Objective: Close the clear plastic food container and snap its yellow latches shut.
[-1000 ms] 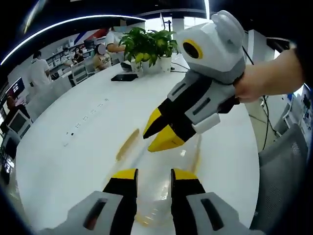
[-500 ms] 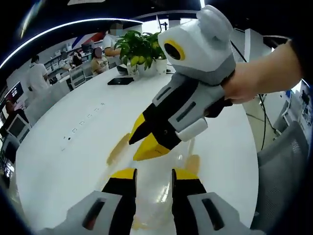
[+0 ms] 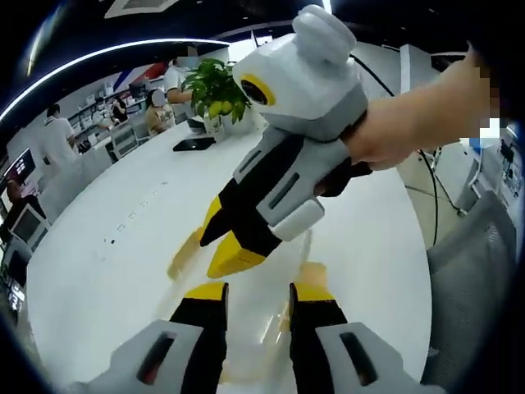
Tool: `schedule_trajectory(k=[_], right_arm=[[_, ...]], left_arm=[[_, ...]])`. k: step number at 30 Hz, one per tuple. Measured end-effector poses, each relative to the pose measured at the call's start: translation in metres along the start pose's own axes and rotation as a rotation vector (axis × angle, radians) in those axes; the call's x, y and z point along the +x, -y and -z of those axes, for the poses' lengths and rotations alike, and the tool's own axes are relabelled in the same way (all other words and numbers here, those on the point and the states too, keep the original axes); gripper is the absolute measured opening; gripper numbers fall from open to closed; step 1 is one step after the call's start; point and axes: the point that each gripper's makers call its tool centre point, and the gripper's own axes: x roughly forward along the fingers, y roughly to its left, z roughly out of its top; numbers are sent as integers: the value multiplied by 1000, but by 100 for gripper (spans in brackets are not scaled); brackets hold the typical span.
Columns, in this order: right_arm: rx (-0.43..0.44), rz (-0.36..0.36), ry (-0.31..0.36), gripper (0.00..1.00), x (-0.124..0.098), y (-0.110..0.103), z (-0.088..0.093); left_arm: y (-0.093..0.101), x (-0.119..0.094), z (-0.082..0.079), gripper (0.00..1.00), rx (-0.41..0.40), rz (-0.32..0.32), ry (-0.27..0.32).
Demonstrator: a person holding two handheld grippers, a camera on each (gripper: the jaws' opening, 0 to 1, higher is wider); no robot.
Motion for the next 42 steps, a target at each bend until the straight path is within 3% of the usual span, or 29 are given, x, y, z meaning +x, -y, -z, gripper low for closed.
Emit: schedule_trajectory(k=[7, 13, 36, 42], right_arm=[[-21, -3, 18, 20, 0, -2, -3], [-37, -7, 43, 21, 0, -1, -11], [-66, -62, -41, 28, 12, 4, -5], [-108, -110, -88, 29, 13, 5, -4]], left_arm=[[13, -1, -5, 23, 107, 23, 6], [19, 2, 0, 23, 197, 33, -20], [15, 7, 10, 24, 261, 18, -61], [15, 9, 9, 25, 308, 12, -68]])
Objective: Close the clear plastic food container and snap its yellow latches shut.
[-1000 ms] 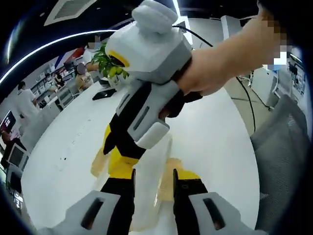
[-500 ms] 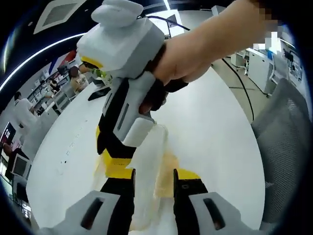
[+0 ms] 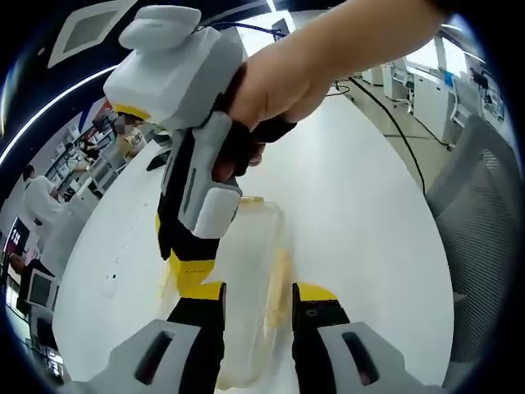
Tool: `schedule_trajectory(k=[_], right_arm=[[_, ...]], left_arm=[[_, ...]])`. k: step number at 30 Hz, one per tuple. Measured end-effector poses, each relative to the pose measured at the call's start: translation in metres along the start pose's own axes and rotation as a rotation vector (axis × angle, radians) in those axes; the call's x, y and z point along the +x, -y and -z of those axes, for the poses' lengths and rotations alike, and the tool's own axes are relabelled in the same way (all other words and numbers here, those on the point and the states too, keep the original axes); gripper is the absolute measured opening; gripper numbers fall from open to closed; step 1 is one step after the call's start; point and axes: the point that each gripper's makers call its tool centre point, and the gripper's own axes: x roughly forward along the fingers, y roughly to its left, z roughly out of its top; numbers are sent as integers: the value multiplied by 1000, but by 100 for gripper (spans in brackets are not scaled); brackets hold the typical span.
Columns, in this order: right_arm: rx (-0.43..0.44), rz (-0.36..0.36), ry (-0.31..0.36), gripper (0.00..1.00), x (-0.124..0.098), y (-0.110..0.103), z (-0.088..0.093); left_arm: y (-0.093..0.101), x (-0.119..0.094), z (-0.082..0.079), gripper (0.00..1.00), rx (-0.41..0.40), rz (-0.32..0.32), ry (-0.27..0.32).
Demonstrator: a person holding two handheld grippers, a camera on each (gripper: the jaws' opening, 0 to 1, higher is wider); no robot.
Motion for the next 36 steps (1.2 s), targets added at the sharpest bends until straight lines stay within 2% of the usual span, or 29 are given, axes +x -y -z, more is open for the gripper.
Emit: schedule_trajectory(k=[6, 11, 16, 19, 22, 29, 36], right_arm=[[-36, -73, -62, 28, 3, 0, 0], [-47, -110, -79, 28, 4, -1, 0], [-75, -183, -116, 30, 4, -3, 1], [-108, -240, -174, 31, 5, -5, 4], [-145, -280, -203, 30, 7, -7, 3], [-160, -368, -283, 31, 9, -7, 5], [-168, -468, -407, 33, 8, -3, 11]], left_arm=[[-2, 2, 0, 26, 6, 1, -5], [-3, 3, 0, 28, 16, 4, -9], [-2, 3, 1, 28, 39, 15, -19], [-2, 3, 2, 29, 72, 26, -34], [-2, 3, 1, 30, 83, 51, -56], [-4, 4, 2, 29, 94, 84, -92], [-4, 6, 2, 31, 116, 97, -126]])
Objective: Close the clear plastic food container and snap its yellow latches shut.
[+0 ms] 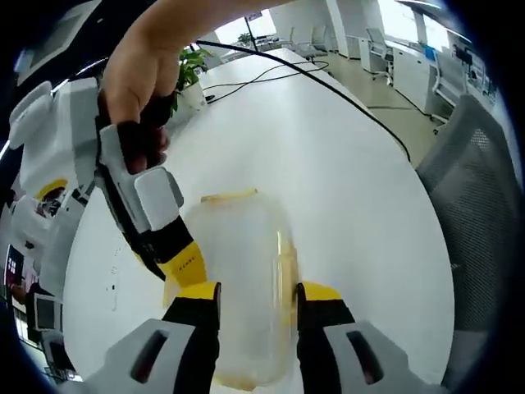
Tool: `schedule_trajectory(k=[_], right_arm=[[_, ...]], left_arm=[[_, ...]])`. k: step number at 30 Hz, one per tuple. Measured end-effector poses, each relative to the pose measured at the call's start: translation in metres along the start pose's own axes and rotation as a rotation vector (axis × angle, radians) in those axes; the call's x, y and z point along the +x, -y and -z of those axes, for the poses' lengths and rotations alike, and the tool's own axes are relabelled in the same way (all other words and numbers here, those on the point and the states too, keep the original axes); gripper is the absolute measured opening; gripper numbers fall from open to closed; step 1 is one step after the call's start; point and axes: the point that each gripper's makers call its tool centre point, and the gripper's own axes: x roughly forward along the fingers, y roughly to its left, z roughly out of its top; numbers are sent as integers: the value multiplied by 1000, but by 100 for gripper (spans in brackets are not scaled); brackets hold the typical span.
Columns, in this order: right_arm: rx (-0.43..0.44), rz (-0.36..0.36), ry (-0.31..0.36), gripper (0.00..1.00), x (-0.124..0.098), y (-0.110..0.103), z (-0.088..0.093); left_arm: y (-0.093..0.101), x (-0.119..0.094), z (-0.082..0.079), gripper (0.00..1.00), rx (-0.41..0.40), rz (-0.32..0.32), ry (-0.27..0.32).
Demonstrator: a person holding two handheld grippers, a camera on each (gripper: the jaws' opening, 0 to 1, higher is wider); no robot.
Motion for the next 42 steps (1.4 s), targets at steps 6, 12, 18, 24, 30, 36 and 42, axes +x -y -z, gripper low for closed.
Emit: schedule_trajectory(k=[6, 12, 18, 24, 30, 36, 42], right_arm=[[-15, -66, -87, 34, 5, -6, 1], [-38, -88, -115, 35, 6, -3, -1], [-38, -104, -100, 35, 7, -2, 0], [-24, -135, -101, 36, 9, 0, 0], [-13, -147, -109, 36, 10, 2, 0], [-15, -148, -98, 36, 11, 0, 1], [-11, -153, -113, 35, 12, 2, 1]], left_arm=[[1, 1, 0, 32, 49, 14, -55], [0, 2, -2, 32, 38, 29, -57], [1, 3, -3, 32, 55, 47, -70], [2, 4, -2, 32, 130, 80, -139], [4, 6, 0, 32, 162, 58, -174], [4, 7, 0, 33, 174, 39, -193], [5, 7, 0, 32, 161, 39, -202]])
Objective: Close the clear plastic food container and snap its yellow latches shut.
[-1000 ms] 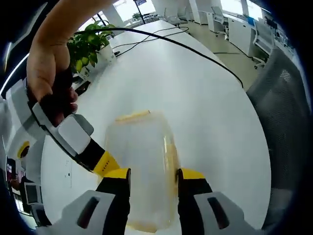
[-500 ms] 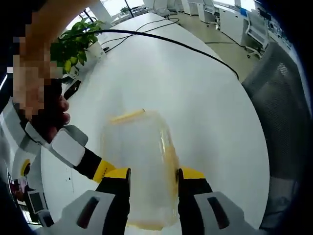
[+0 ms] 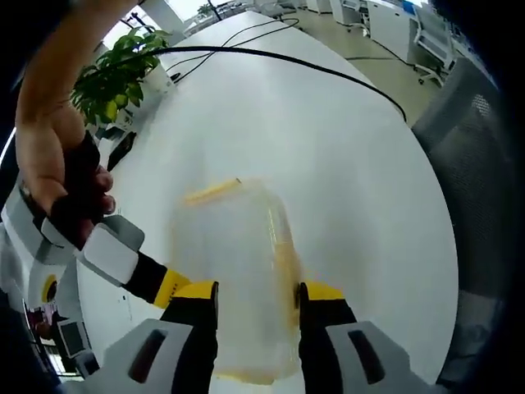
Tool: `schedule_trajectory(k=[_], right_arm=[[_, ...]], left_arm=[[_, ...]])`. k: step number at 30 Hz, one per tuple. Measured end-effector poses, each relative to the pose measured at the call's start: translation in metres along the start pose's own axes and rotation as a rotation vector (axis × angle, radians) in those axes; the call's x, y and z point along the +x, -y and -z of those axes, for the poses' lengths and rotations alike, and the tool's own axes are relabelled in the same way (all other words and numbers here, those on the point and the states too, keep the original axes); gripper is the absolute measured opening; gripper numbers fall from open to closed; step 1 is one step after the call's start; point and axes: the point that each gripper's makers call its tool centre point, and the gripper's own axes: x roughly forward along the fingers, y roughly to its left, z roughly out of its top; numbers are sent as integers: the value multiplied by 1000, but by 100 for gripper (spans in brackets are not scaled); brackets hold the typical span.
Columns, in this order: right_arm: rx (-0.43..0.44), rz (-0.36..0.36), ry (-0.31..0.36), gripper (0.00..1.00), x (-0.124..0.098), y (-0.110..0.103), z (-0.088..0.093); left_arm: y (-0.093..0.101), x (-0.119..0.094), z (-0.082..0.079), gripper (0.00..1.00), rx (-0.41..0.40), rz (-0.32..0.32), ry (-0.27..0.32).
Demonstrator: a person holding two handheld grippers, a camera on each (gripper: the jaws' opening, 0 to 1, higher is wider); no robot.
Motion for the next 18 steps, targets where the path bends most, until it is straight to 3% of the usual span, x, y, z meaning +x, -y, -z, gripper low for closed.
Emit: schedule_trajectory(k=[7, 18], right_arm=[[65, -17, 4, 35, 2, -1, 4], [62, 4, -16, 31, 2, -6, 3]], left_arm=[[0, 1, 0, 31, 3, -4, -12], [-3, 2, 0, 28, -20, -13, -32]])
